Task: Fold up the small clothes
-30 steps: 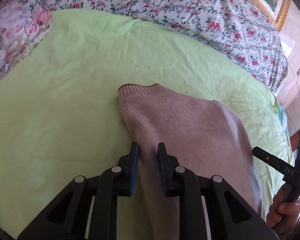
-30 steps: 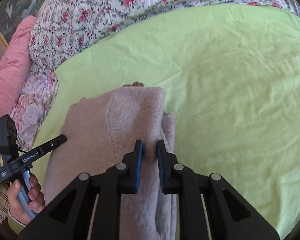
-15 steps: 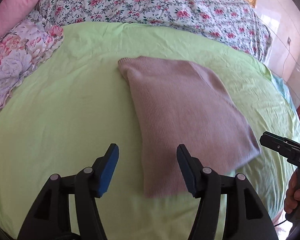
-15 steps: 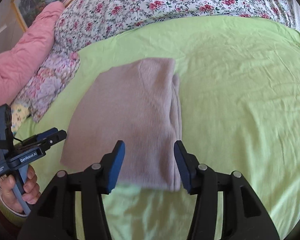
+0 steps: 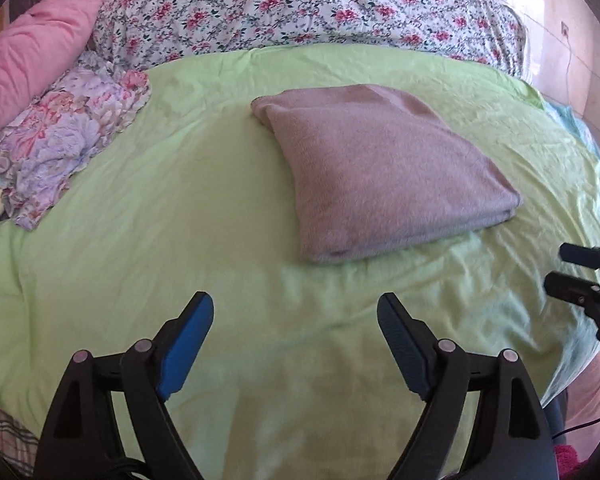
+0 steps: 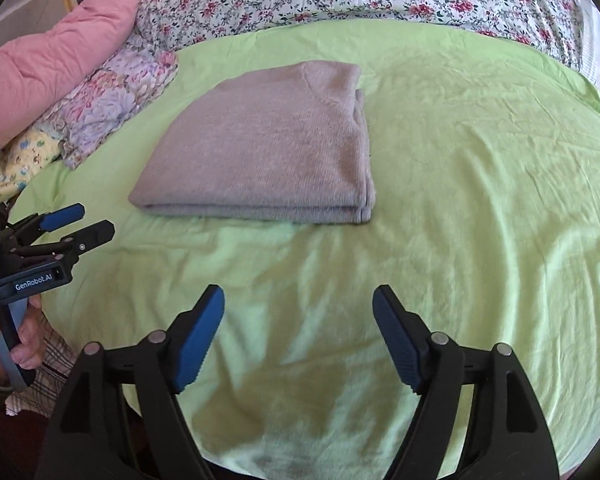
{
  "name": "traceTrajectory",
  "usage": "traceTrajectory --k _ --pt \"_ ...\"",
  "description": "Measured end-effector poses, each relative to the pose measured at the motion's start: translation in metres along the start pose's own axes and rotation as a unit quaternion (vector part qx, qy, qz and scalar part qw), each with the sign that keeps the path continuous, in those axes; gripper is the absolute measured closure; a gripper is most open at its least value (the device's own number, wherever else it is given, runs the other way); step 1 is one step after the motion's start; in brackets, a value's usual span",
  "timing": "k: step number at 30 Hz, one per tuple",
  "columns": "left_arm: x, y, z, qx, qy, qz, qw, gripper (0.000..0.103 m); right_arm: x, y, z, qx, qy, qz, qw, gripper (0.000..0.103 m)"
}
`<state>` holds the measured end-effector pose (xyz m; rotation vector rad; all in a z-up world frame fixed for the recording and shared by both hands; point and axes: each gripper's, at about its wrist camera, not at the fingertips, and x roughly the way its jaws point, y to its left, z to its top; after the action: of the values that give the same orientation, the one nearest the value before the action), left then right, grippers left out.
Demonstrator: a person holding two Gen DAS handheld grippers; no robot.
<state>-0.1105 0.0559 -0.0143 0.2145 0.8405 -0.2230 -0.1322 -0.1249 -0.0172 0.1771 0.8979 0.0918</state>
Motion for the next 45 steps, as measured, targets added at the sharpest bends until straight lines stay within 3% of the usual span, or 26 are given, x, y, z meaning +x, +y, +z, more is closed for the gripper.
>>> traceTrajectory --k 9,19,29,33,45 --pt "-0.012 0.014 -0.005 -0.006 -0.004 0.06 0.9982 0.013 -0.005 0.021 -0.008 -0.044 0.005 -0.016 0.999 0.022" --pt "-0.02 0.011 0.016 0.024 -0.021 0.143 0.9892 0.002 -0.009 0.039 0.021 -0.079 -0.019 -0.011 0.997 0.017" --pt "-0.008 0.009 0.042 0.007 -0.013 0.09 0.9958 0.002 0.003 0.038 0.048 -0.1 -0.006 -0.016 0.995 0.016" --pt "0.001 0.011 0.06 -0.008 -0.011 0.064 0.9978 0.002 0.01 0.031 0.064 -0.089 0.0 -0.009 0.996 0.016" --pt "0.027 0.023 0.1 -0.047 -0.011 0.036 0.9982 0.002 0.042 0.005 0.116 -0.026 0.023 0.007 0.999 0.016"
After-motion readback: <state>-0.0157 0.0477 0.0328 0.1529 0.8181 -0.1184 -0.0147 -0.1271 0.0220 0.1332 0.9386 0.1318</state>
